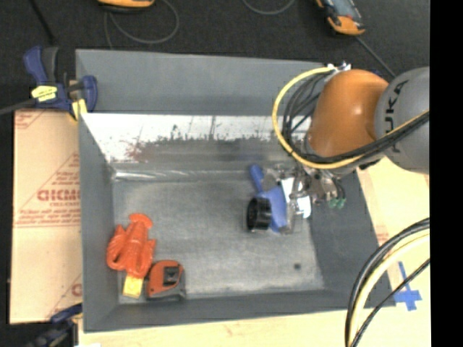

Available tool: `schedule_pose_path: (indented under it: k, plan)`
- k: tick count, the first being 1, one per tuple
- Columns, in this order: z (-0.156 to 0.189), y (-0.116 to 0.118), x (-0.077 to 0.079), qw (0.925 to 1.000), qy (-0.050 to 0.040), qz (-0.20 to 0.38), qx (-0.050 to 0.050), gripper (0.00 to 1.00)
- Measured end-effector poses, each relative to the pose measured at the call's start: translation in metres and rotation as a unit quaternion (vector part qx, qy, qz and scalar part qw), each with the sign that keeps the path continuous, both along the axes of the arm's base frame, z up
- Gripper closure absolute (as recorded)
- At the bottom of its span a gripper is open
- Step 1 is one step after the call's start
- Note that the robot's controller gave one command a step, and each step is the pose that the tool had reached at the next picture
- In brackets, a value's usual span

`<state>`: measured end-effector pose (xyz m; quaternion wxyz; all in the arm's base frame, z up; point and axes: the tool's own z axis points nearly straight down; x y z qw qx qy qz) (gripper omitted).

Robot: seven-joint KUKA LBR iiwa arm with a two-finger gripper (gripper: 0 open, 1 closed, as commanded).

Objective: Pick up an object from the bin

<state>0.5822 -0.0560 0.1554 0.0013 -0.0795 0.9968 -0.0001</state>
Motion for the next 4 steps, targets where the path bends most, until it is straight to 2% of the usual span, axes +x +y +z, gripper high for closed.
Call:
schedule_pose_path:
  k: [1, 2, 3, 4]
  plan:
    - [-0.022, 0.011, 0.001, 0.9995, -0.0008, 0.031, -0.001, 0.00]
    - [-0.030, 0.016, -0.001, 0.9908, 0.0005, 0.135, -0.001, 0.00]
    - [-0.041, 0.017, 0.004, 0.9863, -0.0003, 0.165, 0.000, 0.00]
    - [-0.049, 0.014, 0.010, 0.9893, -0.0020, 0.146, 0.000, 0.00]
